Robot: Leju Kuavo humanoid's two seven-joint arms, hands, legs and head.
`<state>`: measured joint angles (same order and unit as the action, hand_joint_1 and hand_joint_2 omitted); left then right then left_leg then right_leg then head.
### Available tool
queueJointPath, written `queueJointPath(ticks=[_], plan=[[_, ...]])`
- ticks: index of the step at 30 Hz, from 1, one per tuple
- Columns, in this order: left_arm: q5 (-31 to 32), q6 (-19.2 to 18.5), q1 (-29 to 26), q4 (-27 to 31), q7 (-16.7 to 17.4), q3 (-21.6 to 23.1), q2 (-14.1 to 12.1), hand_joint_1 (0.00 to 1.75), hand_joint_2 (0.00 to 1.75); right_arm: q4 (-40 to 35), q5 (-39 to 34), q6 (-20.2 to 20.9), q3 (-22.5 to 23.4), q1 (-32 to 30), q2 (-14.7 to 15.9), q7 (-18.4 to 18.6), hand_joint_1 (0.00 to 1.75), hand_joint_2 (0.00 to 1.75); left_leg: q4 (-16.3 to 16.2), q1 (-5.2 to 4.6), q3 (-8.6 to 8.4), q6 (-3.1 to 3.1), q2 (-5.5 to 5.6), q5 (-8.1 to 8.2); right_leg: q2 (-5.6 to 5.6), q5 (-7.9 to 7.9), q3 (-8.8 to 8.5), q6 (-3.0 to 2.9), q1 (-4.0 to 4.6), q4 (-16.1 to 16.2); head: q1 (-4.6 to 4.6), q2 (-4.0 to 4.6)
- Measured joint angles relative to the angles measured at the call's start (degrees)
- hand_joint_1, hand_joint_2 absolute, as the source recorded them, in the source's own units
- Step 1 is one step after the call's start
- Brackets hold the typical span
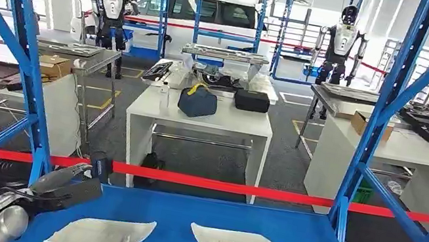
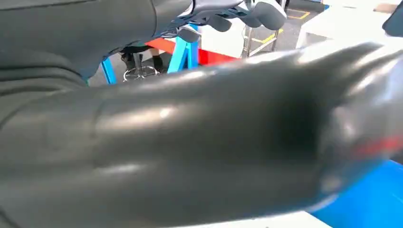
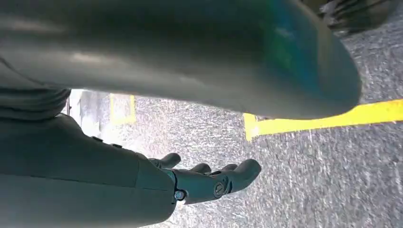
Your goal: Take the parts from the cabinet and place them on the table.
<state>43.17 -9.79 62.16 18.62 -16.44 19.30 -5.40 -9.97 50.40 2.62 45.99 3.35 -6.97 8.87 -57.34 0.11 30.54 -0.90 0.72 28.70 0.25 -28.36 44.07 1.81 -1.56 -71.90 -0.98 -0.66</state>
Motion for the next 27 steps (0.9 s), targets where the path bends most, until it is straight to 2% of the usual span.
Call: queueJointPath(ticks=[2,3,4,5,6,7,9,10,11,12,14,15,16,17,18,19,20,21,22,23,24,25,26,27], plan=[[0.0,0.0,-0.1,0.0,0.0,0.0,-0.1,0.0,0.0,0.0,0.0,0.0,0.0,-0.2,0.0,0.0,0.0,0.0,-0.5,0.53,-1.35,0.97,-0.02,1.36,-0.18,5.22,-3.88,0.64,-0.55,9.9,0.02,0.0],[0.0,0.0,-0.1,-0.1,-0.1,0.0,-0.1,0.0,0.0,0.1,0.0,0.0,0.0,-0.3,0.0,0.0,0.0,0.0,-0.9,0.38,-1.76,1.6,-0.07,2.29,-0.43,5.53,-4.22,0.57,-0.31,11.6,0.02,0.0],[0.0,0.0,0.0,-0.1,0.0,0.0,-0.2,0.0,0.0,0.1,0.0,0.1,0.0,-0.2,-0.1,0.0,0.0,0.0,-0.8,0.38,-1.87,2.01,0.01,2.78,-0.47,3.47,-4.52,-0.47,-0.2,11.7,-0.02,0.0],[0.0,0.0,-0.1,0.1,0.0,0.0,-0.2,0.0,0.0,0.1,0.0,0.1,0.0,-0.2,-0.1,0.0,0.0,0.0,-0.3,0.21,-1.8,2.43,-0.07,3.42,-0.42,3.59,-5.14,-0.86,-0.05,11.5,-0.09,-0.02],[0.0,0.0,-0.2,0.1,-0.1,0.0,-0.2,0.0,0.0,0.1,0.0,0.1,0.0,-0.4,-0.1,0.0,0.0,0.0,-1.1,0.43,-3.13,2.94,0.02,2.91,-0.27,3.04,-5.52,-1.53,-0.07,11.5,-0.11,-0.02],[0.0,0.0,-0.1,0.2,-0.2,0.1,-0.2,0.0,0.0,0.1,0.0,0.1,0.0,-0.3,-0.1,0.0,0.0,0.0,-2.1,0.45,-3.13,3.39,0.06,2.38,-0.27,2.52,-6.65,-2.36,-0.02,11.4,-0.15,0.0],[0.0,0.1,0.0,0.4,-0.2,0.1,-0.4,0.0,0.0,0.1,0.0,0.1,0.1,-0.2,-0.1,-0.1,0.0,0.0,-9.3,0.64,1.08,3.82,-0.44,-0.84,-0.19,1.33,-8.71,-3.15,-0.22,11.9,-0.28,-0.07],[0.0,0.1,0.2,0.4,-0.2,0.2,-0.5,0.0,0.0,0.1,0.0,0.1,0.1,-0.2,0.0,0.0,0.0,0.0,-14.2,0.62,4.68,3.93,-0.47,-1.75,-0.07,0.62,-9.82,-3.27,-0.25,12.1,-0.39,-0.02],[0.0,0.1,0.1,0.3,-0.2,0.2,-0.5,0.0,0.0,0.1,0.0,0.1,0.1,-0.2,0.0,0.0,0.0,0.0,-17.4,0.62,7.83,4.14,-0.45,-0.38,0.01,-0.13,-10.94,-3.34,-0.24,12.4,-0.41,-0.07],[0.0,0.0,-0.2,0.3,-0.1,0.2,-0.6,0.0,0.0,0.1,0.0,0.1,0.1,-0.2,0.0,0.0,0.0,0.0,-19.1,0.62,10.31,4.27,-0.47,2.62,0.14,-1.01,-12.23,-3.43,-0.24,12.8,-0.42,-0.07],[0.0,0.0,-0.5,0.2,-0.1,0.2,-0.7,0.0,0.0,0.1,0.0,0.1,0.1,-0.5,-0.1,0.0,0.0,0.0,-17.9,0.6,13.47,4.08,-0.49,9.02,0.44,-2.93,-15.17,-3.37,-0.21,13.4,-0.42,-0.07],[0.0,0.0,-0.5,0.1,-0.1,0.2,-0.7,0.0,0.0,0.1,0.0,0.1,0.1,-0.5,-0.1,0.0,0.0,0.0,-15.5,0.56,14.2,3.75,-0.48,9.95,0.54,-3.97,-16.75,-3.27,-0.2,13.5,-0.37,-0.09],[0.0,0.0,-0.5,0.0,-0.1,0.2,-0.9,0.0,0.0,0.1,0.0,0.1,0.1,-0.4,-0.1,0.0,0.0,0.0,-11.7,0.43,14.35,3.48,-0.48,7.99,0.63,-5.15,-18.4,-3.14,-0.19,13.7,-0.42,-0.07],[0.0,0.0,-0.6,0.0,-0.1,0.2,-1.0,0.0,0.0,0.1,0.0,0.1,0.1,-0.4,-0.1,0.0,0.0,0.0,-7.3,0.28,14.28,2.95,-0.51,2.3,0.64,-6.33,-19.83,-3.02,-0.19,13.9,-0.41,-0.07],[0.0,0.0,-0.8,-0.2,-0.1,0.2,-1.2,0.0,0.0,0.2,0.1,0.2,0.1,-0.8,-0.2,0.0,0.0,0.0,-1.8,-0.04,14.15,2.16,-0.85,-8.95,0.72,-7.39,-20.12,-2.93,-0.36,14.4,-0.48,-0.07],[-0.2,0.2,-0.9,-0.4,-0.1,0.2,-1.9,0.0,0.0,0.2,0.2,0.2,0.1,-0.3,-0.2,-0.1,0.0,0.0,2.0,-0.88,14.48,1.98,-0.94,-15.19,0.86,-8.49,-21.82,-2.58,-0.01,14.2,-0.39,0.07],[-0.2,0.1,-1.3,-0.4,-0.1,0.2,-1.9,0.0,0.0,0.2,0.5,0.2,0.2,-0.3,-0.2,0.0,0.0,0.0,0.4,-0.93,13.66,1.95,-0.79,-13.49,1.02,-9.43,-22.67,-2.08,0.17,15.2,-0.61,-0.02],[-0.4,0.2,-1.4,-0.2,0.0,0.3,-2.2,0.0,0.0,0.2,0.7,0.3,0.2,-0.5,-0.1,-0.2,0.0,0.0,0.2,-0.74,13.23,1.69,-0.75,-11.9,0.92,-9.42,-24.99,-1.88,0.06,16.1,-0.68,0.02],[-0.5,0.3,-1.2,0.1,-0.1,0.3,-2.2,0.0,0.0,0.2,0.7,0.3,0.2,-0.4,0.0,-0.1,0.0,0.0,-0.1,-0.54,12.39,1.34,-0.62,-11.1,0.9,-7.7,-24.49,-1.59,0.29,14.9,-0.52,0.02],[-0.5,0.3,-0.9,0.4,-0.4,0.3,-2.3,0.0,0.0,0.2,1.0,0.3,0.2,-0.1,0.0,-0.2,0.0,0.0,-0.1,-0.25,11.49,1.02,-0.5,-11.19,0.96,-5.9,-22.82,-1.15,0.28,11.4,-0.55,-0.02],[-0.7,0.3,-0.8,0.7,-0.9,0.3,-2.4,0.0,1.75,0.2,1.0,0.3,0.2,0.0,0.1,-0.4,0.0,0.0,0.0,-0.18,10.28,0.63,-0.46,-10.26,0.64,-3.6,-20.07,-1.03,0.17,6.2,-0.52,-0.02],[-1.2,-0.1,-0.7,0.6,-1.3,0.3,-2.5,0.0,1.75,0.2,1.1,0.3,0.2,0.1,0.1,-0.5,0.0,0.0,0.1,-0.19,9.19,0.37,-0.47,-9.21,0.45,-3.01,-16.95,-0.87,0.2,1.9,-0.44,-0.02],[-1.4,-0.7,-0.7,0.6,-1.7,0.3,-2.5,0.0,1.75,0.2,1.2,0.3,0.2,0.3,0.1,-0.5,0.0,0.0,0.2,-0.2,8.24,0.27,-0.41,-8.27,0.42,-4.38,-14.13,-0.81,0.33,-0.9,-0.46,-0.02],[-2.1,-1.5,-1.0,0.5,-2.3,0.3,-2.5,0.0,1.75,0.2,1.2,0.4,0.2,0.3,0.1,-0.5,0.0,0.0,0.3,-0.2,7.17,0.18,-0.26,-7.22,0.39,-7.79,-11.51,-0.77,0.51,-2.2,-0.39,-0.02]])
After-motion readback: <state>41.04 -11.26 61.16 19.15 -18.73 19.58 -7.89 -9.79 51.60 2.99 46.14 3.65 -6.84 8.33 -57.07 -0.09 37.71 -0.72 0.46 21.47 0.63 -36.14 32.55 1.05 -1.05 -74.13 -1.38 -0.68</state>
